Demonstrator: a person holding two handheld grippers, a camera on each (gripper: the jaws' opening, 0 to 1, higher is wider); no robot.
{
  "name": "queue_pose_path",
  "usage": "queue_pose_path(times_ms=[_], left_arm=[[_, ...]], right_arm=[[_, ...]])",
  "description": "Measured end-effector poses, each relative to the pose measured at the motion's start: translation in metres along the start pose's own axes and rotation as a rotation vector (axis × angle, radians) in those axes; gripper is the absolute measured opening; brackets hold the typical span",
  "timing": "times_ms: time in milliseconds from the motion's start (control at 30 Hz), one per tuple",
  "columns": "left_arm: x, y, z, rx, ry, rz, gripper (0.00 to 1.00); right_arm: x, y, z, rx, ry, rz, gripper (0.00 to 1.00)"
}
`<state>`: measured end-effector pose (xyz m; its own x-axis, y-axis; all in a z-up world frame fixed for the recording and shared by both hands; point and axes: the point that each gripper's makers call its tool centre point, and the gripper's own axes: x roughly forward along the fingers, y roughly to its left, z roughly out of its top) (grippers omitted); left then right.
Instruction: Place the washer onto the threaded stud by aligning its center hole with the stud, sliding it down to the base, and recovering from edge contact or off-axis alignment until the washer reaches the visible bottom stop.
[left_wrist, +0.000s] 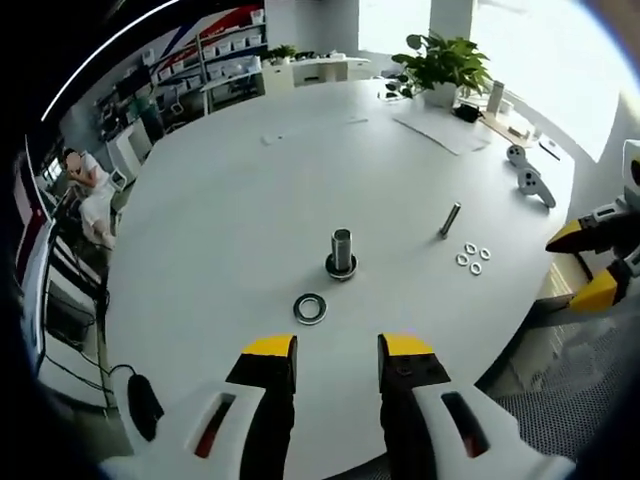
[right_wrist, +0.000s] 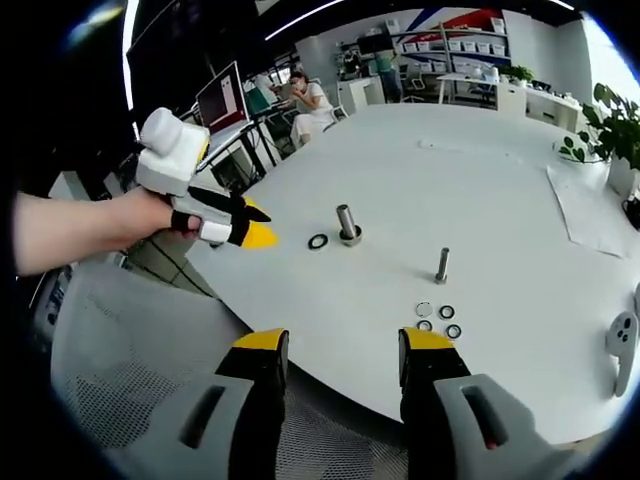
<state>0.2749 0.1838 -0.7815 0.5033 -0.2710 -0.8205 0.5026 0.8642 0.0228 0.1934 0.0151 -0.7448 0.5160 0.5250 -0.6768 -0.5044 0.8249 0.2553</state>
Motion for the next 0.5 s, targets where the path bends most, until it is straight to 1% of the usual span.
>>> queue_pose_path(times_ms=[100, 167, 233, 300, 333, 400, 500], left_arm=[[0.006, 0.004, -0.002, 0.001, 0.028, 0.001, 0.31], [0.010, 0.006, -0.004, -0.018, 0.045, -0.006, 0.31], [0.014, 0.007, -0.005, -0.027, 0.060, -0.012, 0.31], [0.018, 0.005, -0.011, -0.034, 0.094, -0.034, 0.31], [0.021, 0.005, -0.013, -0.029, 0.112, -0.041, 0.31], [0.025, 0.009, -0.016, 0.004, 0.132, -0.028, 0.32], [0.034, 0.014, -0.018, -0.011, 0.158, -0.033, 0.33]], right_arm=[[-0.001, -0.004, -0.001, 0.002, 0.001, -0.014, 0.47], [-0.002, -0.006, 0.000, -0.010, 0.001, -0.025, 0.47], [-0.002, -0.006, 0.000, 0.002, -0.002, -0.027, 0.47], [-0.001, -0.006, 0.000, 0.000, 0.001, -0.027, 0.47], [-0.001, -0.006, -0.001, -0.004, 0.003, -0.028, 0.47], [-0.001, -0.007, -0.001, -0.001, 0.002, -0.029, 0.47], [-0.001, -0.008, -0.002, 0.017, 0.004, -0.030, 0.47]])
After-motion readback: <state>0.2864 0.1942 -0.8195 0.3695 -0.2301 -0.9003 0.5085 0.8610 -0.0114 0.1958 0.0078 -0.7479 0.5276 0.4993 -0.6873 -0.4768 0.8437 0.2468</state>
